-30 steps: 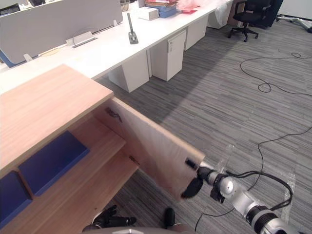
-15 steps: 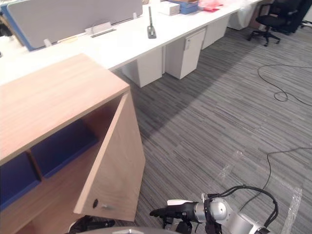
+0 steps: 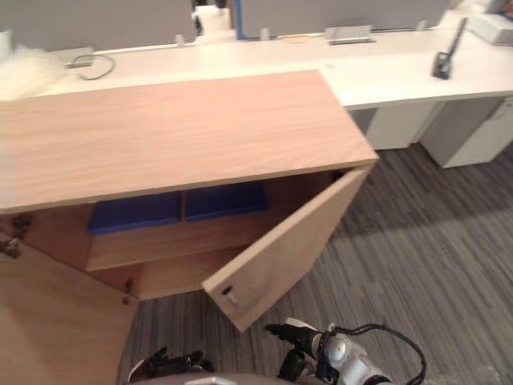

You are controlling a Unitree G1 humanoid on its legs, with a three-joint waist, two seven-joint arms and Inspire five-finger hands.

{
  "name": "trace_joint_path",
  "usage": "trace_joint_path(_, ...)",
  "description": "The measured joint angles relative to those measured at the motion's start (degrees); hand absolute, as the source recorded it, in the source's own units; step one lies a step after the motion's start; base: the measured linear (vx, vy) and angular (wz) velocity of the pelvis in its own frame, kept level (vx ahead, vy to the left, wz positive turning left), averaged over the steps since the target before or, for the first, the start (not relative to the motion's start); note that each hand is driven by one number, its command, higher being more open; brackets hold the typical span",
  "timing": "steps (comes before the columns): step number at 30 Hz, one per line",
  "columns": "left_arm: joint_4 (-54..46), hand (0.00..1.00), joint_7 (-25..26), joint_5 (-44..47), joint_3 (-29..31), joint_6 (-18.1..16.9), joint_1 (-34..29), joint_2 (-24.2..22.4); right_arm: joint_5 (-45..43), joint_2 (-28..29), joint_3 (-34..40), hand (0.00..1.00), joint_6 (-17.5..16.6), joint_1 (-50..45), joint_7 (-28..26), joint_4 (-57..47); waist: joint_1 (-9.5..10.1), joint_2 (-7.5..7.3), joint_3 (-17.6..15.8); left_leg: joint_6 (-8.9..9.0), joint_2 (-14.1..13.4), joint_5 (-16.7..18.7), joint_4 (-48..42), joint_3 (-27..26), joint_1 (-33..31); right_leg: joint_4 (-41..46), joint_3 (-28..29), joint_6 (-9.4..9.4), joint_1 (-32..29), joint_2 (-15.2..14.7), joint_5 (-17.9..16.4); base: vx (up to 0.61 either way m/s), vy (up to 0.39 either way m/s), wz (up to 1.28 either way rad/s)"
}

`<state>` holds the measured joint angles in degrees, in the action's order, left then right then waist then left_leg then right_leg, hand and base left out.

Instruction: Walk over to the cabinet, pick up the folder, carry it to the office cabinet, place the folder inside the office cabinet, then close the office cabinet door

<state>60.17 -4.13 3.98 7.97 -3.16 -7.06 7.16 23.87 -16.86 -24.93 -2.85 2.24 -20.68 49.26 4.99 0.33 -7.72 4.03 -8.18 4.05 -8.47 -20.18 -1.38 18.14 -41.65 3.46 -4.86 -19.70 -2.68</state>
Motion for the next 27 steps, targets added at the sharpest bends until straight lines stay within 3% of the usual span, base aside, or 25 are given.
trace_joint_path(1, -0.4, 1.0, 0.1, 0.0, -1.0, 0.0, 0.2, 0.4, 1.0, 1.0, 1.6, 1.0, 0.2, 0.6, 1.1, 1.7, 0.0, 0.2, -0.4, -0.28, 0.6, 0.2, -0.2, 0.7, 0.0, 1.5, 1.5, -0.57, -0.2, -0.6, -0.3, 0.1, 0.181, 0.68)
trace_joint_path(2, -0.5, 1.0, 0.4, 0.0, -2.8, 0.0, 0.9, 0.9, 1.1, 2.8, 5.0, 1.0, 0.7, 0.6, 3.6, 4.4, -0.24, 0.3, -0.9, -0.42, 1.4, 0.3, -0.2, 2.6, 0.2, 3.3, 6.5, -1.84, -0.3, -0.9, -0.9, 0.07, 0.132, 0.86)
trace_joint_path(3, -1.3, 1.0, 0.8, 0.0, -4.1, -0.1, 1.0, 1.1, 0.9, 4.5, 8.2, 1.0, 1.4, 0.0, 6.1, 6.0, -0.63, 0.22, -1.2, -0.47, 1.9, 0.3, 0.0, 5.3, 0.2, 5.7, 12.6, -4.13, -0.8, -0.7, -2.1, 0.07, 0.097, 1.1)
trace_joint_path(4, -2.1, 1.0, 1.5, 0.2, -5.1, -0.5, 1.1, 1.8, 0.7, 5.6, 11.0, 1.0, 1.9, -0.5, 7.9, 6.8, -1.03, 0.13, -1.7, -0.48, 1.9, 0.3, -0.3, 7.8, -0.4, 6.2, 20.7, -5.1, -1.8, 1.3, -5.3, 0.05, -0.052, 1.05)
trace_joint_path(6, -2.1, 1.0, 2.3, 0.6, -5.2, -0.5, 2.4, 2.2, -0.7, 6.3, 14.3, 1.0, 1.7, -1.4, 9.7, 6.9, -2.61, -1.11, -1.7, -0.26, 2.9, 0.2, -1.8, 12.8, -3.6, 3.9, 30.8, -5.56, -1.5, 5.7, -10.4, 0.03, -0.19, 1.33)
trace_joint_path(7, -2.2, 1.0, 3.0, 1.0, -5.2, -0.7, 3.9, 2.3, -2.7, 7.0, 17.8, 1.0, 1.8, -1.3, 10.8, 8.7, -2.45, -1.72, -2.7, 0.38, 4.2, -0.3, -2.3, 15.9, -4.6, 2.7, 33.6, -0.51, 0.1, 6.5, -12.1, 0.02, -0.158, 1.22)
trace_joint_path(8, -2.2, 1.0, 3.1, 1.2, -5.2, -0.7, 4.0, 2.2, -3.2, 7.1, 18.6, 1.0, 1.9, -1.2, 11.0, 9.0, -2.33, -1.54, -2.8, 0.45, 4.1, -0.3, -2.2, 16.3, -4.7, 2.8, 33.5, -0.32, 0.1, 6.6, -12.2, 0.02, -0.192, 0.88)
trace_joint_path(10, -2.2, 1.0, 4.0, 2.7, -5.0, -1.2, 3.9, 1.2, -8.3, 6.4, 21.6, 1.0, 2.8, -0.9, 12.5, 12.2, -2.35, -0.68, -2.8, 1.4, 3.7, -1.5, -0.7, 19.8, -4.7, 2.7, 29.5, 2.42, 1.7, 7.0, -13.0, 0.04, -0.179, 0.71)
trace_joint_path(14, -2.2, 1.0, 4.2, 4.3, -4.7, -1.4, 3.9, 0.3, -10.9, 6.5, 24.7, 1.0, 2.9, -1.4, 13.7, 14.4, -2.32, -0.18, -2.5, 2.32, 2.4, -3.1, 2.1, 23.5, -5.0, 0.2, 25.5, 2.14, 4.1, 9.1, -13.0, 0.09, -0.165, 0.56)
trace_joint_path(19, -2.7, 1.0, 4.2, 7.3, -4.3, -2.6, 4.3, -1.1, -15.1, 8.4, 29.9, 1.0, 3.0, -2.9, 16.0, 15.2, -2.25, -1.65, -3.2, 2.26, 2.3, -4.6, 3.3, 25.4, -5.2, -3.5, 21.9, 1.64, 7.9, 10.3, -12.7, 0.07, -0.08, 0.44)
trace_joint_path(23, -2.8, 1.0, 4.2, 12.3, -1.8, -3.0, 4.1, -2.2, -17.4, 9.8, 33.1, 1.0, 3.0, -3.7, 17.3, 15.2, -2.1, -2.12, -3.3, 1.68, 2.9, -6.3, 3.2, 25.7, -6.1, -3.6, 19.2, 1.35, 9.1, 10.4, -12.4, 0.04, -0.049, 0.45)
trace_joint_path(25, -2.8, 1.0, 4.2, 16.3, 0.1, -3.0, 3.9, -2.7, -17.6, 10.3, 34.5, 1.0, 3.0, -4.2, 17.7, 15.0, -2.08, -2.26, -3.4, 0.56, 3.5, -7.7, 2.8, 25.4, -6.9, -3.1, 17.0, 1.34, 9.9, 10.2, -12.4, 0.0, -0.066, 0.76)
trace_joint_path(27, -3.1, 1.0, 4.4, 20.2, 0.5, -3.0, 3.6, -2.9, -19.6, 10.6, 37.3, 1.0, 3.1, -4.1, 18.4, 14.9, -2.19, -2.17, -3.5, -2.07, 3.9, -10.7, 2.2, 20.7, -8.5, 1.5, 14.8, 0.86, 8.7, 9.5, -12.1, -0.01, -0.042, 0.88)
